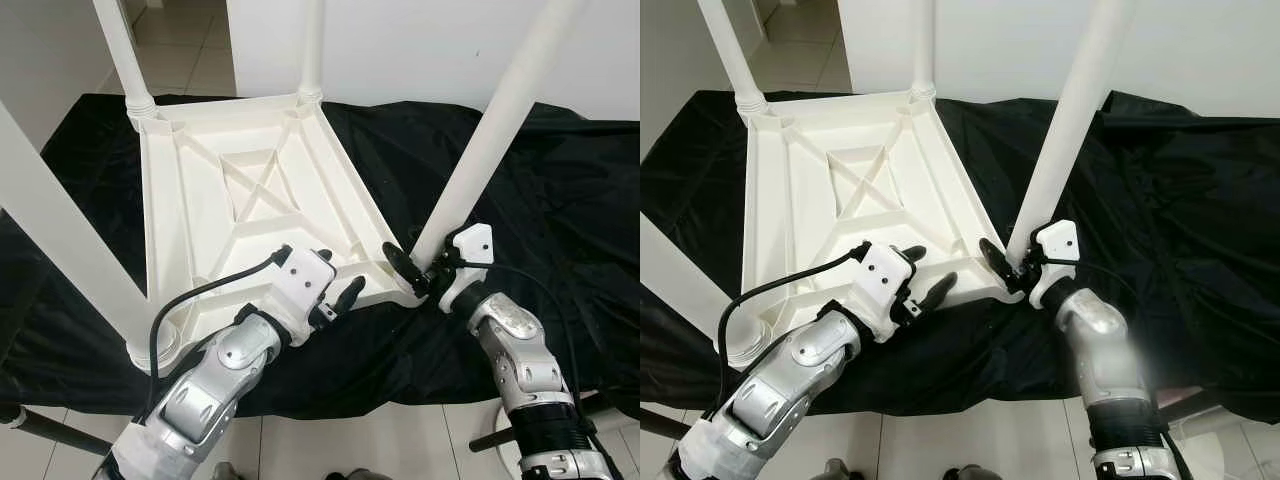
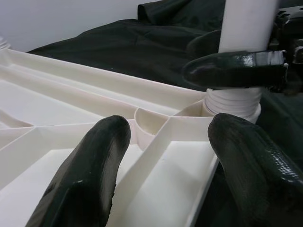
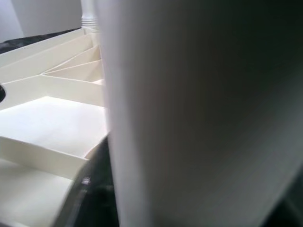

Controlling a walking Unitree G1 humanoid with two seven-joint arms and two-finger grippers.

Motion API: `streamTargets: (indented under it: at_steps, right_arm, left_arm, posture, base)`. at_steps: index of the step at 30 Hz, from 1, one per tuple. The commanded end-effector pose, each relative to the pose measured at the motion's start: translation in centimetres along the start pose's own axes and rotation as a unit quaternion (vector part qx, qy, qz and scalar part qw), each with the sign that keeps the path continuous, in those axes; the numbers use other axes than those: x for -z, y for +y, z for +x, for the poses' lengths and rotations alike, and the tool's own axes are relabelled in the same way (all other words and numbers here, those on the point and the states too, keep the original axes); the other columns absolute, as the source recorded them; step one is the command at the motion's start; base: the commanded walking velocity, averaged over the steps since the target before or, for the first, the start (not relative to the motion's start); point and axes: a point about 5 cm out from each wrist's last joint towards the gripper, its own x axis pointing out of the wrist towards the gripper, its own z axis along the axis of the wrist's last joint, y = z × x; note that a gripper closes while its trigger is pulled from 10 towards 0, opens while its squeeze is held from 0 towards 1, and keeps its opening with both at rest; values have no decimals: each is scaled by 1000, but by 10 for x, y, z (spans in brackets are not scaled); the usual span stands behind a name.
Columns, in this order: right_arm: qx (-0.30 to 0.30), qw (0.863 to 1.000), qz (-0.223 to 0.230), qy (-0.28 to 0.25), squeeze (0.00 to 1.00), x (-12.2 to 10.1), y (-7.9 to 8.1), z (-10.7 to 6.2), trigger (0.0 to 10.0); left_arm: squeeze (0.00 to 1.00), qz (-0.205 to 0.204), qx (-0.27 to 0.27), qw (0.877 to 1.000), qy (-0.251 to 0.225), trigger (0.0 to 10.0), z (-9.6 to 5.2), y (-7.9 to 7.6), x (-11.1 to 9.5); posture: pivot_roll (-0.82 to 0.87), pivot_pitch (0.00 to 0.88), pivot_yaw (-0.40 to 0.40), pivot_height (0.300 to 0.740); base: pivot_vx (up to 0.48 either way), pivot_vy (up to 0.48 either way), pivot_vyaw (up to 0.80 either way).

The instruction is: Building children table

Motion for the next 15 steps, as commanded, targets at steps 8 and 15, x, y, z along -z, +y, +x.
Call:
streamTargets:
  at_steps: [8, 15]
  right_arm:
    - [5, 1000, 23, 10, 0, 11, 3, -10, 10000]
    - [50, 998, 37, 7, 0, 11, 11, -8, 10000]
  left_arm:
    - [0, 14, 24, 1000, -6, 10000, 5, 0, 0]
    - [0, 0, 54, 999, -2, 10000, 3, -5, 4]
  posture:
    - [-20, 37, -55, 740]
    - [-19, 31, -57, 740]
  base:
    - [0, 0, 0]
    - [0, 0, 0]
